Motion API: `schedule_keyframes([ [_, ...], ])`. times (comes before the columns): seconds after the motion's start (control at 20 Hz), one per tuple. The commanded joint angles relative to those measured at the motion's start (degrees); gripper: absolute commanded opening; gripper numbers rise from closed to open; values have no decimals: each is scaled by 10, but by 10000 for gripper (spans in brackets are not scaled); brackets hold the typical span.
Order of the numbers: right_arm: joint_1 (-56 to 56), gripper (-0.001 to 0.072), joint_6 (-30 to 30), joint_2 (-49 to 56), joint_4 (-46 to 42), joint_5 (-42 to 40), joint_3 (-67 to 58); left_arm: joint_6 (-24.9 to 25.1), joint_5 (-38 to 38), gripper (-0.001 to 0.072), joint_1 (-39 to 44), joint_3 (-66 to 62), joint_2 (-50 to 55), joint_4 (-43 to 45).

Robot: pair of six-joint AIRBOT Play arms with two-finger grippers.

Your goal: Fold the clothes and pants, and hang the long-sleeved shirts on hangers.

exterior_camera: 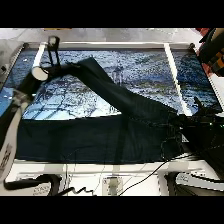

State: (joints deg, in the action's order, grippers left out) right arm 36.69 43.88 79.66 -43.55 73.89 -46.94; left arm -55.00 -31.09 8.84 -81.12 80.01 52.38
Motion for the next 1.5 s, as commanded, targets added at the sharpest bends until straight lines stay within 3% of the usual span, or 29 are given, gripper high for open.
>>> schedule_keyframes([
  [0.0, 0, 49, -1, 0, 2, 0, 0, 8, -20, 41, 39, -1, -97, 48],
  [0.25, 0, 49, 0, 0, 2, 1, 0, 8, -164, 41, 157, 2, -87, 46],
  [0.45, 0, 50, 0, 0, 2, 1, 0, -14, -178, 43, 279, 2, 8, 46],
  [0.5, 0, 50, 0, 0, 2, 1, 0, -13, -178, 109, 303, 2, 34, 46],
  [0.6, 0, 50, 0, 0, 2, 1, 0, -19, -178, 703, 346, 2, 86, 46],
  [0.85, 0, 50, 0, 0, -3, 1, 0, -38, -178, 703, 341, 1, 88, 47],
  [1.0, 0, 50, 0, 0, -3, 1, 0, -83, -196, 703, 258, 1, 59, 47],
  [1.15, 0, 50, 0, 0, -3, 2, 0, -123, -292, 702, 154, 3, 56, 47],
  [1.25, 0, 50, 0, 0, -3, 3, 0, -117, -346, 702, 98, 15, 69, 47],
  [1.45, 0, 50, 0, 0, -3, 2, 0, -29, -356, 702, 51, 61, 116, 37],
])
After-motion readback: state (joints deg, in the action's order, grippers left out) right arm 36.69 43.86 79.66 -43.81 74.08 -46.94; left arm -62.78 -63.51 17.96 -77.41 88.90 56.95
